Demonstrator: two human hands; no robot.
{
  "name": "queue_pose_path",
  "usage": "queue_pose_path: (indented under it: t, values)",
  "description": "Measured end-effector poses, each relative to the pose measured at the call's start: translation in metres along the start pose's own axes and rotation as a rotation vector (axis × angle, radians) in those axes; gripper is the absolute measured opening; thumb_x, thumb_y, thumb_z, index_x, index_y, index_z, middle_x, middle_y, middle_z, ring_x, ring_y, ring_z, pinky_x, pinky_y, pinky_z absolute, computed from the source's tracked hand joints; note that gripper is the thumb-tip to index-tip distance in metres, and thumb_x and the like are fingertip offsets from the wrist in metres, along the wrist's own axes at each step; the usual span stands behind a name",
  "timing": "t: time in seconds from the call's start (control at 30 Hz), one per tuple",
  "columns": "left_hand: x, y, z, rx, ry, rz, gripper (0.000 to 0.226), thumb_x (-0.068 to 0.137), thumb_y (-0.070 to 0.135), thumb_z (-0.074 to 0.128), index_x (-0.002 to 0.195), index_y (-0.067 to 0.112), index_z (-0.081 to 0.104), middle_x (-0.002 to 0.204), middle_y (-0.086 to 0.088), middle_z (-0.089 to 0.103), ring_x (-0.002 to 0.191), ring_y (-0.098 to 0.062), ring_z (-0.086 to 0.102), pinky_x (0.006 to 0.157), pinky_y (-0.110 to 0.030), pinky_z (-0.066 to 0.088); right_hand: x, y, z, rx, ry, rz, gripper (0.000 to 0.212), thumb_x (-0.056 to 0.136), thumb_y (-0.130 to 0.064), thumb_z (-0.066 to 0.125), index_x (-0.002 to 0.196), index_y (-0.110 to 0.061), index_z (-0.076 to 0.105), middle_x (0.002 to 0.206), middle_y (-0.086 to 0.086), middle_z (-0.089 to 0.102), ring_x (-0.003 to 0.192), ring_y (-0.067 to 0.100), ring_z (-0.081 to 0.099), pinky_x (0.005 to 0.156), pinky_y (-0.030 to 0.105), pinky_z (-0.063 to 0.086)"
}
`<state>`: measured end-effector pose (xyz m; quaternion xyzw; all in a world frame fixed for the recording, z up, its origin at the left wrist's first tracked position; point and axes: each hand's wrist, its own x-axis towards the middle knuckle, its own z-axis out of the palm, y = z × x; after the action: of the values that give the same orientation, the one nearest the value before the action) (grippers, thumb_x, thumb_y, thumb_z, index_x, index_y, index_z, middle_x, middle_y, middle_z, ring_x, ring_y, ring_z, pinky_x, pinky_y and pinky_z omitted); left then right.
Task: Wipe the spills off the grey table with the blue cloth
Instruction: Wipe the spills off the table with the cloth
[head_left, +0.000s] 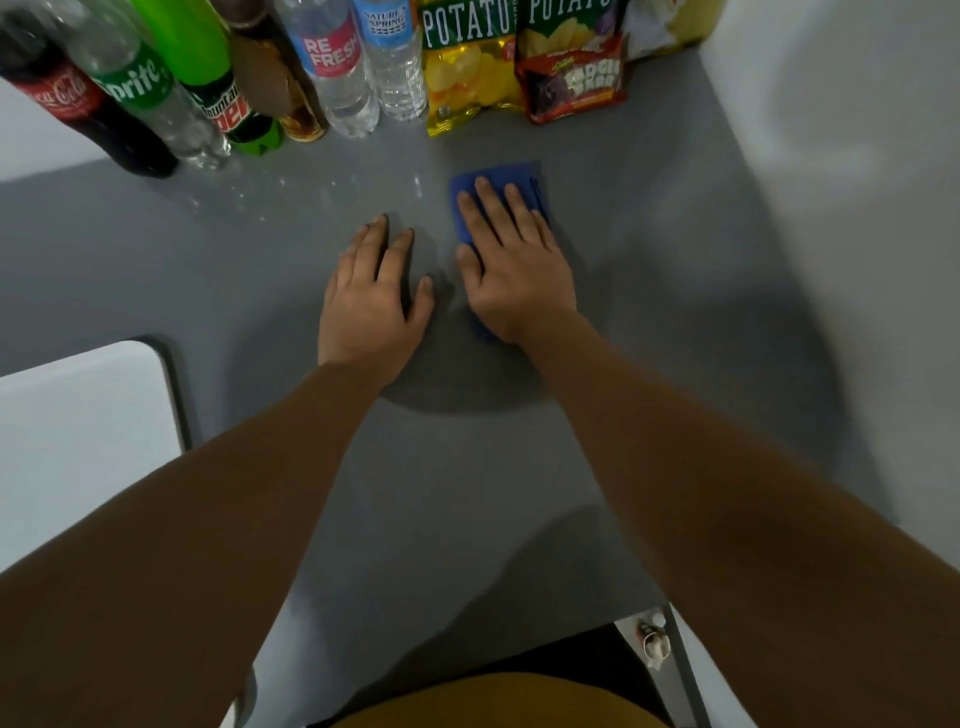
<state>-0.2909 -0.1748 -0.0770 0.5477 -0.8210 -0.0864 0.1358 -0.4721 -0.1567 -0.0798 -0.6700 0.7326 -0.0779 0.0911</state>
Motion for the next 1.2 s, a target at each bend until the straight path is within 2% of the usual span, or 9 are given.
queue_pose_path:
  t: [0.2, 0.37, 0.53, 0.63, 0.77, 0.97, 1.2]
  values:
    - [-0.001, -0.012, -0.007, -0.002, 0.003, -0.013, 0.057, 0.104, 0.043, 0.045, 0.152, 0.013, 0.045, 0.162, -0.013, 0.035, 0.149, -0.032, 0.033, 0.122, -0.044, 0.029, 0.011, 0.025, -0.004, 0.027, 0.020, 0.164, 0.059, 0.107, -0.044, 0.024, 0.162, -0.024, 0.015, 0.170, -0.003, 0.008, 0.156, 0.022, 0.004, 0.125, 0.039, 0.002]
    - [-0.004, -0.032, -0.011, 0.007, 0.011, -0.038, 0.058, 0.104, 0.046, 0.042, 0.153, 0.014, 0.042, 0.163, -0.013, 0.033, 0.150, -0.033, 0.030, 0.121, -0.045, 0.029, -0.020, 0.009, 0.003, 0.009, 0.049, 0.231, 0.060, 0.108, -0.041, 0.024, 0.162, -0.020, 0.010, 0.170, 0.000, 0.006, 0.157, 0.024, 0.002, 0.127, 0.042, 0.003]
    - [-0.008, -0.041, -0.009, 0.004, -0.042, -0.057, 0.060, 0.104, 0.044, 0.042, 0.157, 0.015, 0.037, 0.166, -0.013, 0.027, 0.153, -0.032, 0.024, 0.123, -0.048, 0.026, -0.040, -0.036, 0.012, -0.033, 0.020, 0.079, 0.059, 0.108, -0.042, 0.021, 0.162, -0.018, 0.014, 0.170, 0.001, 0.008, 0.156, 0.025, 0.005, 0.126, 0.042, 0.007]
    - [-0.008, -0.041, -0.008, -0.008, -0.045, -0.054, 0.061, 0.104, 0.044, 0.043, 0.156, 0.014, 0.038, 0.166, -0.014, 0.027, 0.154, -0.032, 0.023, 0.123, -0.048, 0.025, -0.024, -0.055, 0.017, -0.050, 0.006, -0.033, 0.058, 0.108, -0.042, 0.021, 0.162, -0.021, 0.016, 0.170, 0.000, 0.010, 0.157, 0.024, 0.005, 0.126, 0.040, 0.007]
    - [-0.008, -0.040, -0.008, -0.002, -0.050, -0.063, 0.061, 0.103, 0.045, 0.043, 0.156, 0.014, 0.038, 0.166, -0.013, 0.026, 0.154, -0.031, 0.023, 0.123, -0.046, 0.025, 0.015, -0.057, 0.015, -0.010, -0.036, -0.082, 0.058, 0.108, -0.043, 0.022, 0.162, -0.026, 0.014, 0.170, -0.004, 0.009, 0.157, 0.021, 0.003, 0.126, 0.040, 0.006]
    - [-0.007, -0.040, -0.011, -0.023, -0.049, -0.068, 0.061, 0.103, 0.045, 0.045, 0.156, 0.016, 0.039, 0.166, -0.012, 0.027, 0.154, -0.030, 0.023, 0.124, -0.045, 0.024, 0.035, -0.044, 0.011, -0.006, -0.029, 0.038, 0.059, 0.107, -0.045, 0.021, 0.162, -0.025, 0.012, 0.170, -0.003, 0.006, 0.156, 0.023, 0.001, 0.126, 0.041, 0.003]
    - [-0.014, -0.060, -0.020, -0.040, -0.024, -0.090, 0.061, 0.102, 0.046, 0.044, 0.155, 0.016, 0.039, 0.165, -0.012, 0.029, 0.153, -0.031, 0.026, 0.122, -0.045, 0.027, 0.004, -0.049, 0.016, 0.024, -0.009, 0.168, 0.060, 0.108, -0.043, 0.023, 0.162, -0.022, 0.007, 0.170, -0.001, 0.001, 0.157, 0.023, -0.003, 0.126, 0.042, 0.000]
